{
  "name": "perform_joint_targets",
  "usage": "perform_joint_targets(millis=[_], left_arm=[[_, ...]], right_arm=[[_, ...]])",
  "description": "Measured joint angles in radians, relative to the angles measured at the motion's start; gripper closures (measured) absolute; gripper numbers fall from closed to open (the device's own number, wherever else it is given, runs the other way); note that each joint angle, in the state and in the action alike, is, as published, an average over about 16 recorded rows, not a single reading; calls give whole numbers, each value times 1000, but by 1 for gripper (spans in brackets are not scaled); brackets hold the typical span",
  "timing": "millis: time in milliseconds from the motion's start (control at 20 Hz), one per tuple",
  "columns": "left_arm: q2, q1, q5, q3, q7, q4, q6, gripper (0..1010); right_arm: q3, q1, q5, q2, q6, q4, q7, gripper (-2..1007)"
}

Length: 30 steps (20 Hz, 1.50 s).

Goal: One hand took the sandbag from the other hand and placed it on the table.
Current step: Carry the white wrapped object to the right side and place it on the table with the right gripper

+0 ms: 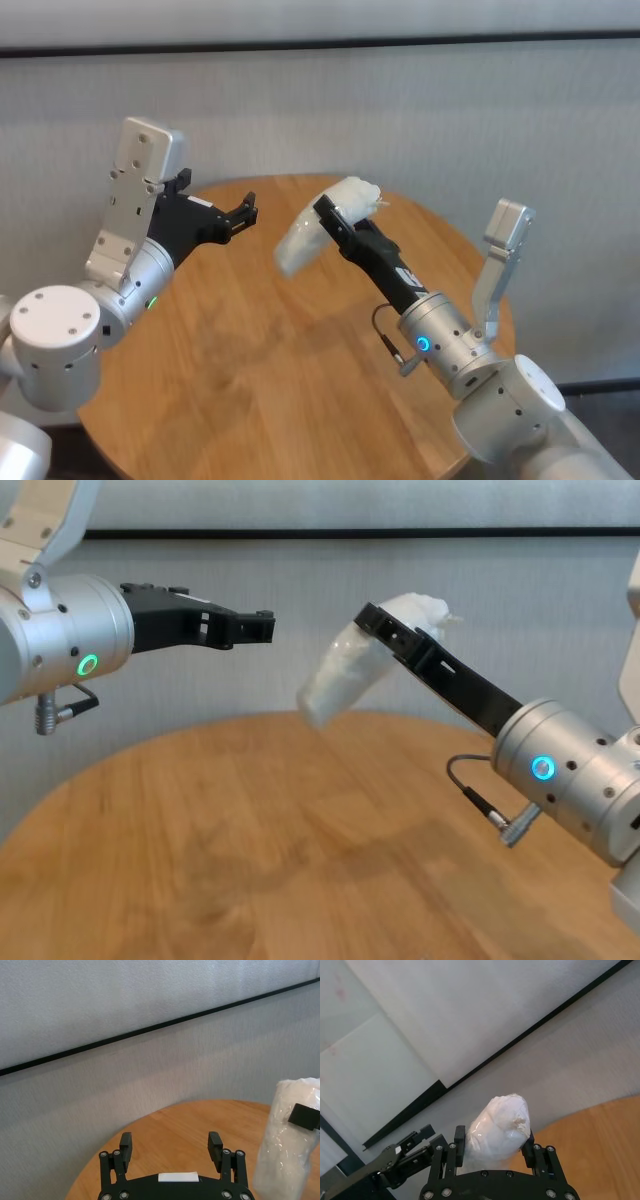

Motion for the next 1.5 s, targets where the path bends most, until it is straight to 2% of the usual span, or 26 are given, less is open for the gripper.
perform_joint_targets(millis=[250, 450, 700, 950, 1250, 1500], left_arm=[[2, 1, -3, -1, -2, -2, -3, 10], [3, 2, -4, -1, -3, -2, -5, 10], [4, 2, -5, -2, -3, -3, -6, 10], [4, 3, -6, -2, -4, -3, -7, 10], [5, 3, -6, -2, -4, -4, -8, 10], [5, 3, -6, -2, -4, -4, -8, 10]], right_arm=[[6, -25, -23, 38, 47, -68, -64, 346], [14, -48, -37, 81, 94, -131, -106, 346], [24, -78, -49, 159, 169, -216, -144, 346], [29, -102, -52, 242, 245, -283, -164, 346], [32, -113, -49, 325, 314, -319, -178, 346], [33, -105, -49, 365, 346, -313, -189, 346]])
